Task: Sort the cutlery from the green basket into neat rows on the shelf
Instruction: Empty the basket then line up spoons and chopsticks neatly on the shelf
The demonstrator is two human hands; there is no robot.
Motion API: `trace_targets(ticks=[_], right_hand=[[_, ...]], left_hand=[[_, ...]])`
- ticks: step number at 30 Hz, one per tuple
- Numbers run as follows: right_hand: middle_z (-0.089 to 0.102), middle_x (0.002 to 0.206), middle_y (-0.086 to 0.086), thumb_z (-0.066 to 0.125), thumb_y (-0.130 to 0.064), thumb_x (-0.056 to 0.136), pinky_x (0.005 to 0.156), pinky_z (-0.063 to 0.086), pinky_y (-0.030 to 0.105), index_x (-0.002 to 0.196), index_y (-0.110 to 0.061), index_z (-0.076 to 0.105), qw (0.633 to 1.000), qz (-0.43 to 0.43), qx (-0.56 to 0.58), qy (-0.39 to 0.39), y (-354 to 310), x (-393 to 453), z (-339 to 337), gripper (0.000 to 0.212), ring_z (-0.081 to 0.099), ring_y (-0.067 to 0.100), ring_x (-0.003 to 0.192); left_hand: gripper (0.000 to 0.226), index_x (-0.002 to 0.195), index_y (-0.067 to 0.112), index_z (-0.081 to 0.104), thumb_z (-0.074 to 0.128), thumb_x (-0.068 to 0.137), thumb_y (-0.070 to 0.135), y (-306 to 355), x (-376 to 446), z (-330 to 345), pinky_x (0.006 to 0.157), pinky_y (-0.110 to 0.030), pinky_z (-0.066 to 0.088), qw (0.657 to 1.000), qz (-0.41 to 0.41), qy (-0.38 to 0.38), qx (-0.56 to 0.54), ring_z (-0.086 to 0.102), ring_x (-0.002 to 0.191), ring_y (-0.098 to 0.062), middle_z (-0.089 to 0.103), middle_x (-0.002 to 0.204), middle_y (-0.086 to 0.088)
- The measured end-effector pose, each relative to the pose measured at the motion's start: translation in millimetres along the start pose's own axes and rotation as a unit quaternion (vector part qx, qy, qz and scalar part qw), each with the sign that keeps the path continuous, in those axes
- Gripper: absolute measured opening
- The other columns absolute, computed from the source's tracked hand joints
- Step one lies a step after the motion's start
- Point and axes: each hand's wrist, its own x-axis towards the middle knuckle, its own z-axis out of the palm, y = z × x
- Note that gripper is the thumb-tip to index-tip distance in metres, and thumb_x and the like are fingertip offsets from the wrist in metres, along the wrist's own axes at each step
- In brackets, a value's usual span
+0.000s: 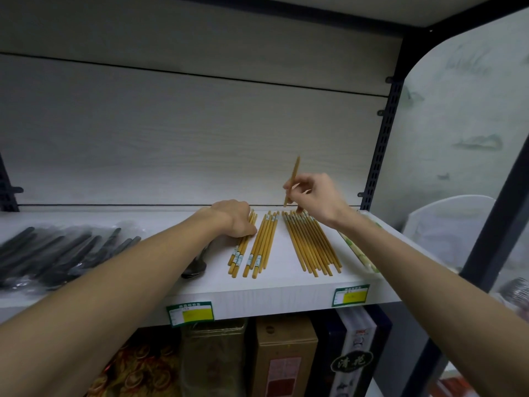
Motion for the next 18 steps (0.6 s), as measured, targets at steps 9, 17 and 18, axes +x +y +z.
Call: trace_targets(ticks=[9, 17, 18], right_hand=[[0.065, 0.135, 0.000, 0.051, -0.011, 0.094, 0.106, 0.048, 0.041, 0.126, -0.026, 0.069, 0.950, 0.029, -0.253, -0.178, 7.6, -11.8, 15.3, 0.039, 0.060, 0.021, 0.122], [0.071, 0.094, -0.002, 0.070, -0.028, 0.090, 0.083, 0.056, 0.035, 0.092, -0.019, 0.072, 0.965, 0.076, -0.156, -0.196, -10.1, -0.4, 48.6, 0.009, 0.065, 0.016, 0.091], [0.071, 0.092, -0.001, 0.071, -0.027, 0.088, 0.081, 0.056, 0.034, 0.091, -0.018, 0.071, 0.962, 0.082, -0.160, -0.205, -11.2, 0.7, 53.6, 0.009, 0.065, 0.017, 0.090]], left_hand=[[0.043, 0.115, 0.022, 0.061, 0.059, 0.092, 0.058, -0.7, -1.6, -0.6, 0.090, -0.040, 0.053, 1.000, 0.008, -0.014, -0.014, 0.062, 0.096, -0.019, 0.065, 0.103, 0.001], [0.041, 0.112, 0.023, 0.064, 0.060, 0.091, 0.058, -2.1, -4.5, 1.1, 0.091, -0.041, 0.054, 1.000, 0.000, -0.003, -0.027, 0.063, 0.094, -0.019, 0.067, 0.101, 0.000], [0.041, 0.111, 0.023, 0.064, 0.060, 0.091, 0.058, -1.9, -5.3, 0.6, 0.090, -0.041, 0.054, 1.000, 0.000, -0.003, -0.027, 0.063, 0.094, -0.019, 0.067, 0.101, 0.000]])
